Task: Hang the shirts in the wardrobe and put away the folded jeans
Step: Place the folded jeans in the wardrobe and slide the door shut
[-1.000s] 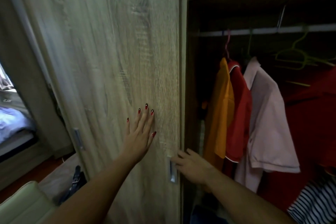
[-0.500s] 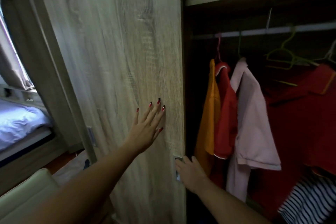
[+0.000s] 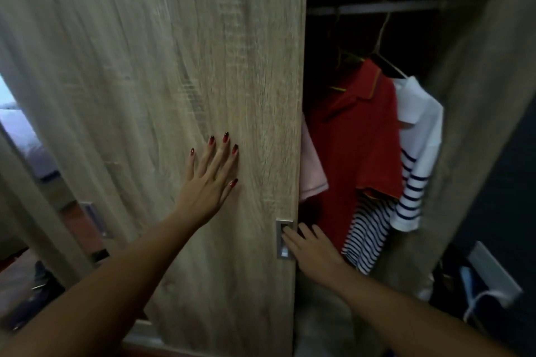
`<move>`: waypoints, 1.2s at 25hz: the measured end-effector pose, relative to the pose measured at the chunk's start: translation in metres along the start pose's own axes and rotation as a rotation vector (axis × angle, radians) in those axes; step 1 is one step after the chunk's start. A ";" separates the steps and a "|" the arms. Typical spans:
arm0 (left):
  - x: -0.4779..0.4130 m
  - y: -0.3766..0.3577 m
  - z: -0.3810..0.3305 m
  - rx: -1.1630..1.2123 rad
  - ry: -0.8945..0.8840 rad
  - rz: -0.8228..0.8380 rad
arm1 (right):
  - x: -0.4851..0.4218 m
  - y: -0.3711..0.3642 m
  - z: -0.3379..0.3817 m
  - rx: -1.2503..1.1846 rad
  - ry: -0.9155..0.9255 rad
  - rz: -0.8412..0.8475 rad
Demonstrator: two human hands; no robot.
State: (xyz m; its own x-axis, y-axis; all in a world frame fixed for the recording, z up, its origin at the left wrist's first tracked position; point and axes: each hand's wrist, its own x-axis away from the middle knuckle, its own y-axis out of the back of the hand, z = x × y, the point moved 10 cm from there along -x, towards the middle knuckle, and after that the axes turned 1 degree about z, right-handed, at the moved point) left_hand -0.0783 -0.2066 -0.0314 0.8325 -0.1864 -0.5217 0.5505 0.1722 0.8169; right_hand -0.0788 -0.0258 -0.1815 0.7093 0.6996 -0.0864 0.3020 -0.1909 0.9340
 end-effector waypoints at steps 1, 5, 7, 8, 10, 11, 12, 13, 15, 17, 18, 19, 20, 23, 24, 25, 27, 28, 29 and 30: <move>-0.005 -0.001 -0.015 0.001 -0.024 -0.008 | 0.015 -0.006 -0.010 -0.012 -0.030 0.020; -0.025 -0.001 -0.078 -0.010 -0.139 -0.041 | 0.076 -0.028 -0.052 -0.020 -0.180 0.046; -0.034 0.002 -0.106 -0.003 -0.171 -0.060 | 0.098 -0.042 -0.068 -0.041 -0.254 0.092; -0.038 0.003 -0.119 0.002 -0.179 -0.072 | 0.105 -0.051 -0.073 -0.086 -0.292 0.143; -0.044 0.007 -0.145 0.003 -0.191 -0.090 | 0.117 -0.066 -0.081 -0.205 -0.349 0.219; -0.047 0.010 -0.158 0.003 -0.200 -0.096 | 0.121 -0.069 -0.086 -0.267 -0.382 0.219; -0.050 0.012 -0.170 0.007 -0.209 -0.104 | 0.124 -0.082 -0.093 -0.328 -0.425 0.201; -0.052 0.014 -0.181 0.014 -0.216 -0.106 | 0.128 -0.096 -0.100 -0.430 -0.466 0.194; -0.056 0.018 -0.200 0.021 -0.234 -0.117 | 0.135 -0.094 -0.107 -0.624 -0.483 0.118; -0.059 0.020 -0.216 0.031 -0.246 -0.118 | 0.145 -0.088 -0.122 -0.642 -0.562 0.040; -0.060 0.021 -0.223 0.036 -0.255 -0.121 | 0.148 -0.087 -0.124 -0.684 -0.558 0.010; -0.060 0.023 -0.230 0.042 -0.263 -0.120 | 0.152 -0.086 -0.128 -0.717 -0.559 0.014; -0.060 0.023 -0.237 0.049 -0.262 -0.113 | 0.155 -0.086 -0.133 -0.689 -0.556 -0.016; -0.062 0.024 -0.250 0.050 -0.249 -0.099 | 0.164 -0.082 -0.144 -0.637 -0.509 0.006; -0.061 0.024 -0.252 0.048 -0.251 -0.091 | 0.165 -0.080 -0.147 -0.637 -0.488 0.024; -0.061 0.025 -0.254 0.052 -0.257 -0.071 | 0.165 -0.080 -0.151 -0.623 -0.468 0.091; -0.058 0.030 -0.257 0.100 -0.261 -0.014 | 0.162 -0.073 -0.162 -0.635 -0.457 0.174; -0.056 0.035 -0.258 0.121 -0.263 0.006 | 0.159 -0.060 -0.167 -0.640 -0.454 0.177; -0.059 0.042 -0.255 0.144 -0.257 0.030 | 0.154 -0.046 -0.174 -0.661 -0.459 0.173; -0.063 0.052 -0.249 0.168 -0.244 0.025 | 0.148 -0.020 -0.181 -0.657 -0.469 0.149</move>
State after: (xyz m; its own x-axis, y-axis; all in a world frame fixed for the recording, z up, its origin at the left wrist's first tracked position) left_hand -0.0862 0.0548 -0.0170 0.7948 -0.4146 -0.4430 0.4950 0.0206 0.8687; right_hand -0.0957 0.2062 -0.1505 0.9491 0.3102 0.0546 -0.1478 0.2854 0.9469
